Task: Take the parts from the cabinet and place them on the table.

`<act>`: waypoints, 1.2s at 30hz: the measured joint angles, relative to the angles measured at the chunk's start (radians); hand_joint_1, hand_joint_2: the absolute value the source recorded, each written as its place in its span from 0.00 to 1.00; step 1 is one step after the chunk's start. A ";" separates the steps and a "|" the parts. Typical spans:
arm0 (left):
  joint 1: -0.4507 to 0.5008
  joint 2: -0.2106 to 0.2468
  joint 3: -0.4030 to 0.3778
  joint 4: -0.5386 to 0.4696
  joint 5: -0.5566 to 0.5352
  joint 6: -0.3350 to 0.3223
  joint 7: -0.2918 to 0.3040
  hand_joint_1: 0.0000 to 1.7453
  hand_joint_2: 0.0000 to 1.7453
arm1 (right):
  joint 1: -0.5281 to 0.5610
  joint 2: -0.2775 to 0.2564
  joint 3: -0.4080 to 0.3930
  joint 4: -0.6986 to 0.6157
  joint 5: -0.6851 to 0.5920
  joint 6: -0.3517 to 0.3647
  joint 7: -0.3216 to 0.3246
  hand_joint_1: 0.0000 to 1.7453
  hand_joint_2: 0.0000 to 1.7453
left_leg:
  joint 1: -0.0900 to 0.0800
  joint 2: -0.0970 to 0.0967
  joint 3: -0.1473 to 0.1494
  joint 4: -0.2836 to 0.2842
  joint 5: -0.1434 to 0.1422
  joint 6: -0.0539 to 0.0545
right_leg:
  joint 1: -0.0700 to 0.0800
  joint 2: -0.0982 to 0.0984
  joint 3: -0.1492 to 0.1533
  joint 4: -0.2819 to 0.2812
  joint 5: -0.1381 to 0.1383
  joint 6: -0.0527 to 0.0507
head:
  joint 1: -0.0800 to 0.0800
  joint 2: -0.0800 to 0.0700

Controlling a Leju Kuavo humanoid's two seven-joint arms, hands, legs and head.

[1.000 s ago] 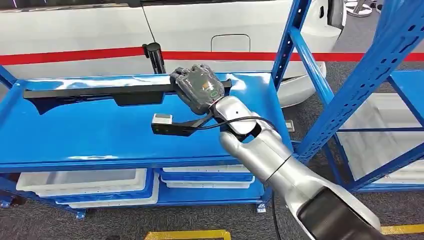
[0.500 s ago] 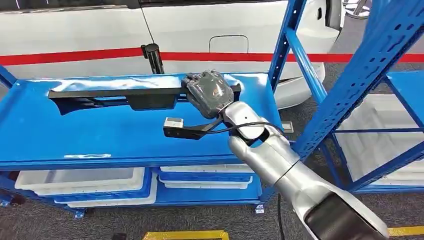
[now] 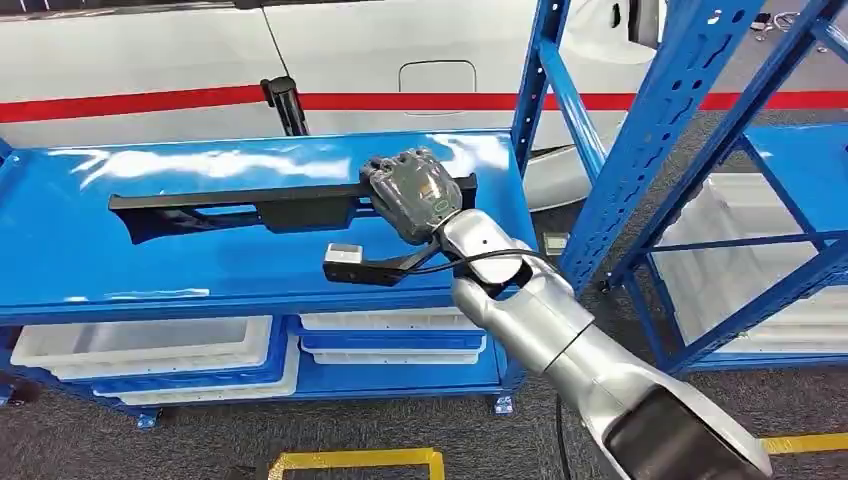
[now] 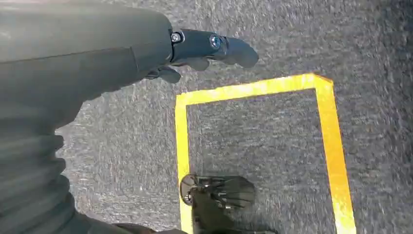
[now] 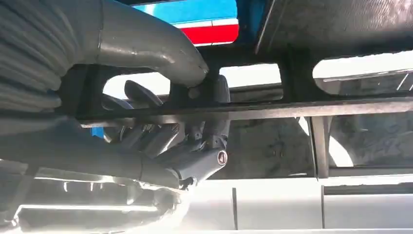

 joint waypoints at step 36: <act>-0.007 -0.010 -0.007 0.000 -0.018 -0.010 0.013 0.00 1.00 | 0.010 -0.012 -0.012 0.010 0.032 -0.014 0.014 1.00 1.00 | 0.010 -0.007 -0.019 -0.058 0.090 -0.010 | -0.022 -0.006 0.039 0.027 -0.091 0.034 | -0.006 0.000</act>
